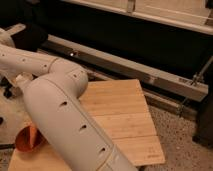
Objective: Place the ceramic cup over the eraser
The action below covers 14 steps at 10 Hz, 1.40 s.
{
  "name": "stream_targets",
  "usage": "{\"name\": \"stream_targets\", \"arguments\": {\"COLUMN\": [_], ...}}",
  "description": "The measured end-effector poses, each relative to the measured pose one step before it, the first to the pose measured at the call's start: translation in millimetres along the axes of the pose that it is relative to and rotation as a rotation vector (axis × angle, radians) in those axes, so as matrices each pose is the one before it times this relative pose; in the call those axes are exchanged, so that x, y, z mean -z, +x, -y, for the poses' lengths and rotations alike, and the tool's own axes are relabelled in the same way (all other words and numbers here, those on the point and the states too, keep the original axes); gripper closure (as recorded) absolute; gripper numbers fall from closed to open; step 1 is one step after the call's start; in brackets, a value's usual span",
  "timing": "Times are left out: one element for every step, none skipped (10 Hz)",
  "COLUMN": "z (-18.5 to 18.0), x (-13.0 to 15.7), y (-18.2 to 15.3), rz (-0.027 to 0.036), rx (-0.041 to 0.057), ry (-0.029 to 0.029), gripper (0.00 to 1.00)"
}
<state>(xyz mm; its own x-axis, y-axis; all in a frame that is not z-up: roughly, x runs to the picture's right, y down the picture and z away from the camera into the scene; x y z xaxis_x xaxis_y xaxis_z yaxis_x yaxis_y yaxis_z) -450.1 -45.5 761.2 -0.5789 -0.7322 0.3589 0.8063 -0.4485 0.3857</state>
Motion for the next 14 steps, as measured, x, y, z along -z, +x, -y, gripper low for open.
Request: {"name": "stream_targets", "arguments": {"z": [-1.06,-1.74,-1.76,-3.32,-2.89,-3.73,-2.55,-2.79,-1.47,-0.70,0.79,1.54,1.35,-1.66], "x": [-3.44,-2.79,-1.77,-1.95,-0.74,0.27,0.29,0.28,0.48,0.37,1.68,3.43,3.13,6.21], "y": [-0.08,-0.62,-0.66,-0.92,-0.33,-0.06,0.26,0.20,0.46,0.00,0.17,1.09,0.51,0.53], "rz": [0.01011,0.01129,0.00931,0.01063,0.00554,0.00363,0.00094,0.00117,-0.00107,-0.00045,-0.00236,-0.00788,-0.00649,-0.01219], "rx": [-0.00433,-0.00662,-0.00674,-0.00754,-0.00393,-0.00212,-0.00114,-0.00120,-0.00046,0.00178,0.00313,0.00391,0.00330,0.00286], "ry": [0.01060,0.01680,0.01718,0.01628,0.00577,-0.00161,-0.00349,-0.00608,-0.00411,-0.00453,-0.00172,-0.00003,0.00197,-0.00275], "gripper": [0.60,0.50,0.41,0.29,0.22,0.20,0.20,0.20,0.20,0.20,0.20,0.20,0.20,0.20]}}
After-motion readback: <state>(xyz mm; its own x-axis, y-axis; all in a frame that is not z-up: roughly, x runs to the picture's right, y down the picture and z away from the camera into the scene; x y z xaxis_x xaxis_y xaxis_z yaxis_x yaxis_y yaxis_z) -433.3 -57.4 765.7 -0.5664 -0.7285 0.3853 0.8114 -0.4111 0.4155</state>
